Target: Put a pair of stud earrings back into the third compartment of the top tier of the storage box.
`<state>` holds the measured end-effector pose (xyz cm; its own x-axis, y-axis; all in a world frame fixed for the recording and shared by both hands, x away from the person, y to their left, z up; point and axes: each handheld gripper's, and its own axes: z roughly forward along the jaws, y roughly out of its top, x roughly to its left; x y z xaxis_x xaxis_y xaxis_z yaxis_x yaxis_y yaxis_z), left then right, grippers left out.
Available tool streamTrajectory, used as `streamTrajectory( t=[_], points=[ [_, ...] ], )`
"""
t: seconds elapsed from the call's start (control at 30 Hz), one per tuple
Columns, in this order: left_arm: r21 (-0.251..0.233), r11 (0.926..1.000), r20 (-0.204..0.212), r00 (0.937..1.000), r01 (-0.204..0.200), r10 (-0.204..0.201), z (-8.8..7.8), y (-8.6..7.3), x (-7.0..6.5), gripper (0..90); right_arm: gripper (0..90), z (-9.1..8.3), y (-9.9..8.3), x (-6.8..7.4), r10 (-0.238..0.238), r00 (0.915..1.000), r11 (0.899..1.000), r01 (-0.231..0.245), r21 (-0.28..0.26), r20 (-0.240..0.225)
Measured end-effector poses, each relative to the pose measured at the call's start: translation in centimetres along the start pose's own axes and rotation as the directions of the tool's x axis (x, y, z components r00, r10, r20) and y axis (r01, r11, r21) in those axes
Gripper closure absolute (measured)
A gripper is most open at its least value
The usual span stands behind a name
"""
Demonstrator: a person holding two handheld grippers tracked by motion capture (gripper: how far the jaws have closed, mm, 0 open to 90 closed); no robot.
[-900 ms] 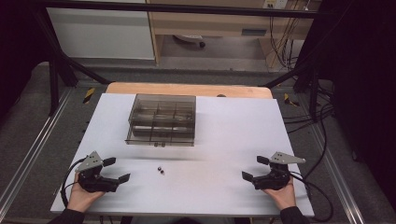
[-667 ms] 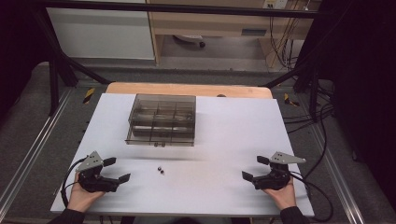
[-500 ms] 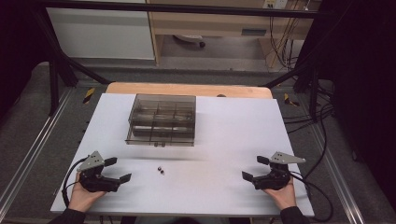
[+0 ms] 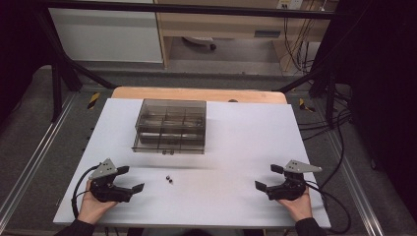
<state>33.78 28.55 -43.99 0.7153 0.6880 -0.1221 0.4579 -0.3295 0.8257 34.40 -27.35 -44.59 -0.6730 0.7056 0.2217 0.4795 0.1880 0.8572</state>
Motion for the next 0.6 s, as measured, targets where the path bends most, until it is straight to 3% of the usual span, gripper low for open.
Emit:
streamTrajectory(
  t=[0.6],
  points=[
    [0.039, 0.9990, 0.003, 0.9997, -0.024, 0.024, 2.3, 2.2, -2.1, 14.2, 0.4, 0.1, 0.0, 0.0, -0.003, 1.0000, 1.000, 0.003, 0.011, 0.002]
  ],
)
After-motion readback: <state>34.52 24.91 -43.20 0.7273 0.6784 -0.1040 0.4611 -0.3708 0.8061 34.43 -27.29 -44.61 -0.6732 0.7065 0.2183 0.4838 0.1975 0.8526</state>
